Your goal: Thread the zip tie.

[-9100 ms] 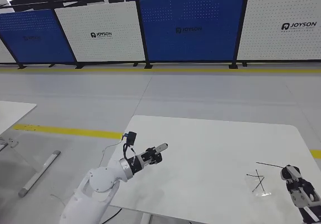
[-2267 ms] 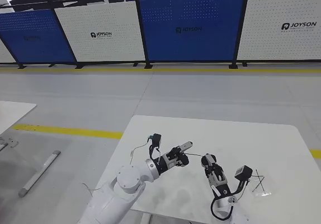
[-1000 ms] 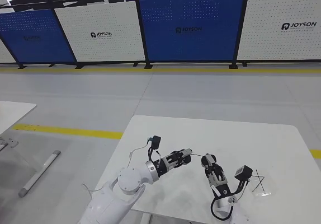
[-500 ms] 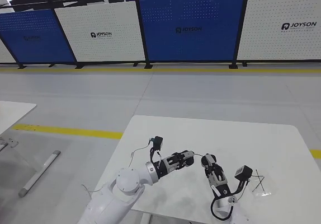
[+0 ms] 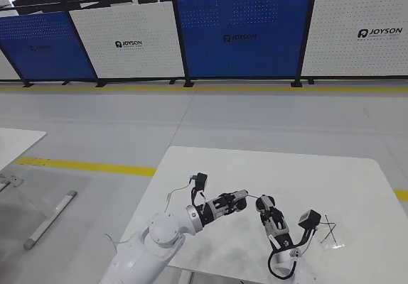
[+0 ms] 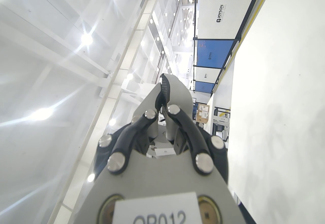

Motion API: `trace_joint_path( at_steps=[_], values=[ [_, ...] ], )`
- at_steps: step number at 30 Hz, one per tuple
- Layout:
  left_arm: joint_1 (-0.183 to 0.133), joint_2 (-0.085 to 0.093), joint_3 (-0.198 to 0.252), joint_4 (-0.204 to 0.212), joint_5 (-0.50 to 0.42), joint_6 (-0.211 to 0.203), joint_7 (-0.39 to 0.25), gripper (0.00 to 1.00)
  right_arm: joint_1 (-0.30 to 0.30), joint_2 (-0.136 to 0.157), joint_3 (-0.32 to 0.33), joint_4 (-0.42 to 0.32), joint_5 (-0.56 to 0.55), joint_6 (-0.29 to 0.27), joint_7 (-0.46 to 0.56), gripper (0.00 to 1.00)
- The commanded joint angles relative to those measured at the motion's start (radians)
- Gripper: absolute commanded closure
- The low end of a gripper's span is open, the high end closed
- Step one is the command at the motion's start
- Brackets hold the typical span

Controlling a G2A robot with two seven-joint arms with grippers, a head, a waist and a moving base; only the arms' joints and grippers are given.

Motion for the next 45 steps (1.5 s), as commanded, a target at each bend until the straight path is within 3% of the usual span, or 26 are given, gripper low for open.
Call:
trace_joint_path(
  at_steps=[1, 7, 11, 20, 31, 45],
  values=[
    [-0.002, 0.000, 0.003, 0.005, 0.009, 0.007, 0.010, 0.65, 0.000, 0.000, 0.000, 0.000, 0.000, 0.000, 0.000, 1.00],
    [-0.009, -0.002, 0.011, 0.016, 0.025, 0.007, 0.046, 0.47, 0.000, 0.000, 0.000, 0.000, 0.000, 0.000, 0.000, 1.00],
    [-0.006, -0.001, 0.017, 0.010, 0.035, 0.003, 0.042, 0.70, 0.000, 0.000, 0.000, 0.000, 0.000, 0.000, 0.000, 1.00],
    [-0.014, -0.002, 0.025, 0.006, 0.040, 0.001, 0.054, 0.89, 0.000, 0.000, 0.000, 0.000, 0.000, 0.000, 0.000, 1.00],
    [-0.019, -0.002, 0.027, 0.009, 0.033, -0.002, 0.057, 0.79, 0.000, 0.000, 0.000, 0.000, 0.000, 0.000, 0.000, 1.00],
    [-0.027, -0.002, 0.035, 0.010, 0.021, 0.000, 0.039, 0.90, 0.000, 0.000, 0.000, 0.000, 0.000, 0.000, 0.000, 1.00]
  ],
)
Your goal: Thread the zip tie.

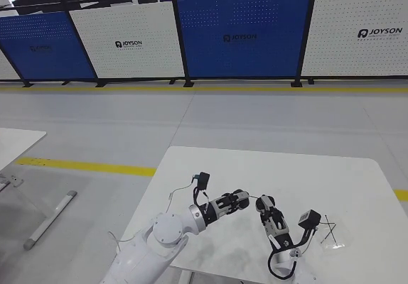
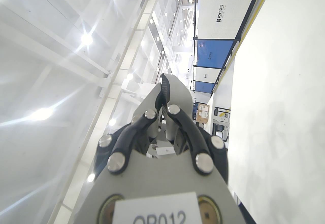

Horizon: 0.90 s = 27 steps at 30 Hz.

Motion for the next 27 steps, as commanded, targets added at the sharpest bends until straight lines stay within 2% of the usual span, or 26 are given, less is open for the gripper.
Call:
trace_joint_path(
  at_steps=[1, 6, 10, 18, 21, 27],
  values=[
    [0.000, 0.000, 0.000, 0.000, -0.002, -0.001, 0.000, 0.89, 0.000, 0.000, 0.000, 0.000, 0.000, 0.000, 0.000, 1.00],
    [-0.004, 0.000, 0.002, 0.000, -0.005, 0.000, 0.003, 0.82, 0.000, 0.000, 0.000, 0.000, 0.000, 0.000, 0.000, 1.00],
    [-0.007, -0.001, 0.004, 0.003, -0.009, 0.002, 0.006, 0.80, 0.000, 0.000, 0.000, 0.000, 0.000, 0.000, 0.000, 1.00],
    [-0.014, -0.002, 0.005, 0.013, -0.018, 0.001, 0.010, 0.90, 0.000, 0.000, 0.000, 0.000, 0.000, 0.000, 0.000, 1.00],
    [-0.014, -0.002, 0.006, 0.014, -0.018, 0.000, 0.010, 0.99, 0.000, 0.000, 0.000, 0.000, 0.000, 0.000, 0.000, 1.00],
    [-0.013, -0.001, 0.006, 0.014, -0.018, -0.002, 0.010, 1.00, 0.000, 0.000, 0.000, 0.000, 0.000, 0.000, 0.000, 1.00]
  ],
)
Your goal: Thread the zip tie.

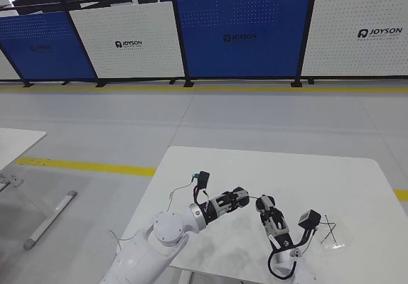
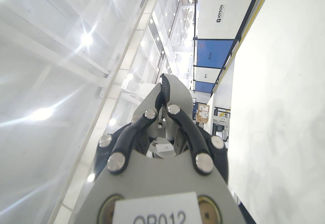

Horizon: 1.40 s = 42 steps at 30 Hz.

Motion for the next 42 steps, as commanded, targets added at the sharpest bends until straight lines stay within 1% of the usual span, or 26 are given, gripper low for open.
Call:
trace_joint_path(
  at_steps=[1, 3, 4, 5, 7, 10, 12, 13, 17, 20, 29, 37, 38, 39, 40, 41, 42],
  values=[
    [0.001, 0.000, 0.000, 0.000, 0.001, -0.001, -0.001, 1.00, 0.000, 0.000, 0.000, 0.000, 0.000, 0.000, 0.000, 1.00],
    [0.001, 0.000, 0.000, 0.000, 0.001, -0.002, -0.001, 1.00, 0.000, 0.000, 0.000, 0.000, 0.000, 0.000, 0.000, 1.00],
    [0.001, 0.000, 0.000, 0.000, 0.001, -0.003, -0.001, 0.98, 0.000, 0.000, 0.000, 0.000, 0.000, 0.000, 0.000, 1.00],
    [0.002, 0.001, 0.000, -0.001, 0.000, -0.004, -0.001, 0.84, 0.000, 0.000, 0.000, 0.000, 0.000, 0.000, 0.000, 1.00],
    [0.005, 0.001, -0.001, -0.004, 0.001, -0.006, -0.001, 0.77, 0.000, 0.000, 0.000, 0.000, 0.000, 0.000, 0.000, 1.00],
    [0.008, 0.003, -0.002, -0.008, 0.012, -0.009, -0.004, 0.73, 0.000, 0.000, 0.000, 0.000, 0.000, 0.000, 0.000, 1.00],
    [0.009, 0.003, -0.002, -0.008, 0.019, -0.008, -0.004, 0.75, 0.000, 0.000, 0.000, 0.000, 0.000, 0.000, 0.000, 1.00],
    [0.008, 0.003, -0.002, -0.008, 0.018, -0.008, -0.004, 0.79, 0.000, 0.000, 0.000, 0.000, 0.000, 0.000, 0.000, 1.00],
    [0.007, 0.003, -0.001, -0.007, 0.017, -0.007, -0.003, 0.89, 0.000, 0.000, 0.000, 0.000, 0.000, 0.000, 0.000, 1.00],
    [0.006, 0.003, 0.000, -0.007, 0.018, -0.009, -0.004, 1.00, 0.000, 0.000, 0.000, 0.000, 0.000, 0.000, 0.000, 1.00],
    [0.007, 0.005, 0.001, -0.010, 0.025, -0.010, -0.004, 1.00, 0.000, 0.000, 0.000, 0.000, 0.000, 0.000, 0.000, 1.00],
    [0.013, 0.006, -0.004, -0.022, 0.023, -0.011, -0.005, 1.00, 0.000, 0.000, 0.000, 0.000, 0.000, 0.000, 0.000, 1.00],
    [0.014, 0.007, -0.004, -0.023, 0.022, -0.011, -0.007, 0.86, 0.000, 0.000, 0.000, 0.000, 0.000, 0.000, 0.000, 1.00],
    [0.014, 0.007, -0.004, -0.023, 0.022, -0.011, -0.008, 0.75, 0.000, 0.000, 0.000, 0.000, 0.000, 0.000, 0.000, 1.00],
    [0.014, 0.007, -0.004, -0.024, 0.023, -0.011, -0.009, 0.67, 0.000, 0.000, 0.000, 0.000, 0.000, 0.000, 0.000, 1.00],
    [0.015, 0.007, -0.003, -0.024, 0.023, -0.011, -0.010, 0.65, 0.000, 0.000, 0.000, 0.000, 0.000, 0.000, 0.000, 1.00],
    [0.015, 0.007, -0.003, -0.023, 0.025, -0.010, -0.011, 0.68, 0.000, 0.000, 0.000, 0.000, 0.000, 0.000, 0.000, 1.00]
  ],
)
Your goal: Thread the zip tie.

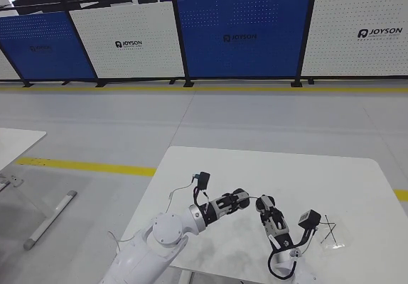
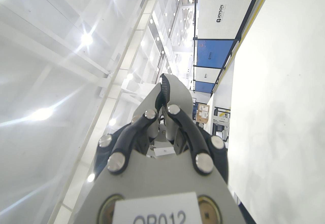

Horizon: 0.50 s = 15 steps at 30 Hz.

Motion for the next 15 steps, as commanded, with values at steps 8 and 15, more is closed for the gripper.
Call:
trace_joint_path(
  at_steps=[8, 15],
  values=[
    [-0.003, 0.001, 0.003, 0.001, 0.007, 0.003, 0.000, 0.91, 0.000, 0.000, 0.000, 0.000, 0.000, 0.000, 0.000, 1.00],
    [-0.004, 0.001, 0.006, 0.005, 0.009, 0.002, 0.003, 1.00, 0.000, 0.000, 0.000, 0.000, 0.000, 0.000, 0.000, 1.00]
  ],
)
